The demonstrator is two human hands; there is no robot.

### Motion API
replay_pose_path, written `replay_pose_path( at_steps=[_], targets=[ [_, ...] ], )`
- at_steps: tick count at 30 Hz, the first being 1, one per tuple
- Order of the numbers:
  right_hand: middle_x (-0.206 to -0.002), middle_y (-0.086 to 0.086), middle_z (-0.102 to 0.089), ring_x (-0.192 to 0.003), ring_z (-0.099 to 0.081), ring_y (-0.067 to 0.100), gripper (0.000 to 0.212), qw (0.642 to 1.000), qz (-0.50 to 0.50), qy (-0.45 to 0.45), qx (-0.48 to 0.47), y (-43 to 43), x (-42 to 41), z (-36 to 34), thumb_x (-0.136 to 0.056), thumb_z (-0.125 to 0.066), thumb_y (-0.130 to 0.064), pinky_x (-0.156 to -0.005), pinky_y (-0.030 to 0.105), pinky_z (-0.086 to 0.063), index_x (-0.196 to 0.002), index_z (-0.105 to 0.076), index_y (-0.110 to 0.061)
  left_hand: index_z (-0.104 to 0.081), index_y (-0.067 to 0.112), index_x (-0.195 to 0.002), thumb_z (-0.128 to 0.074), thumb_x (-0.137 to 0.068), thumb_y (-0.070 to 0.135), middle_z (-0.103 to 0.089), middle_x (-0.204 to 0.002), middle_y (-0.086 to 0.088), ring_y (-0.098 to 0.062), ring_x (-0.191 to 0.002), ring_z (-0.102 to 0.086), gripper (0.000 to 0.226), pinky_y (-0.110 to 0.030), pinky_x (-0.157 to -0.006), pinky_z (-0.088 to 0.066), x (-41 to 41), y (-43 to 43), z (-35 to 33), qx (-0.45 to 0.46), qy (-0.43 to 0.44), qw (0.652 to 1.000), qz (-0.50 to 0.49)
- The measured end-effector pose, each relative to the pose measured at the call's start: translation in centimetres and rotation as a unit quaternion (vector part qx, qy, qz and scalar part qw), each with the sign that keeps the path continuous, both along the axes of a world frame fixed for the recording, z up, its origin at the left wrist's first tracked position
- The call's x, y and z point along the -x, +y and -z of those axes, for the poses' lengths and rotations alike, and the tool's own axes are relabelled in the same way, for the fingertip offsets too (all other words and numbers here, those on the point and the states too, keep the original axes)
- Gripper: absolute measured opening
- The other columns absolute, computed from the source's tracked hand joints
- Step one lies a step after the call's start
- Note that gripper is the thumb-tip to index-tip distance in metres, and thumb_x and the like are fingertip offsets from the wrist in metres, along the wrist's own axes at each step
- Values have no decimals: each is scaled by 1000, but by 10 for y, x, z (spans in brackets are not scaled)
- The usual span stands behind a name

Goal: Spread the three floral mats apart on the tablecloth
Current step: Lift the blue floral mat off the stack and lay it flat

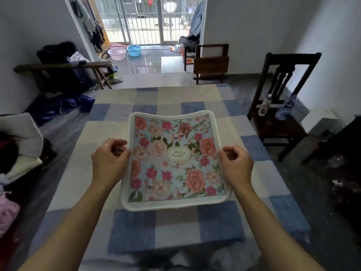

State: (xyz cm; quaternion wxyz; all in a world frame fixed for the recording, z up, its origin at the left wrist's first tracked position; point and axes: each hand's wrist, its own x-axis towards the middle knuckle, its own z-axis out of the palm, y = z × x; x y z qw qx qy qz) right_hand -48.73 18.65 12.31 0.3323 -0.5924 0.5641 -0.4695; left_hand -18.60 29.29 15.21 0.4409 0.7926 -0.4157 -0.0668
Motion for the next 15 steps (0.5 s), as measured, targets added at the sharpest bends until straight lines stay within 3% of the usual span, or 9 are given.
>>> replay_pose_path(
  at_steps=[10, 15],
  targets=[
    [-72, -12, -66, -65, -61, -9, 7, 998, 38, 44, 21, 27, 11, -16, -84, -73, -21, -54, 4, -45, -81, -67, -22, -67, 20, -96, -76, -81, 16, -65, -78, 12, -3, -70, -63, 18, -17, -60, -49, 0, 9, -1, 28, 45, 998, 27],
    [-74, -9, -68, -66, -65, 1, 5, 997, 26, 71, 31, 24, 33, -24, -86, -72, -23, -57, 14, -50, -86, -70, -19, -70, 16, -97, -75, -81, 15, -68, -80, 5, -9, -74, -66, 17, -39, -75, -60, 19, 8, -4, 26, 70, 997, 22]
  ],
)
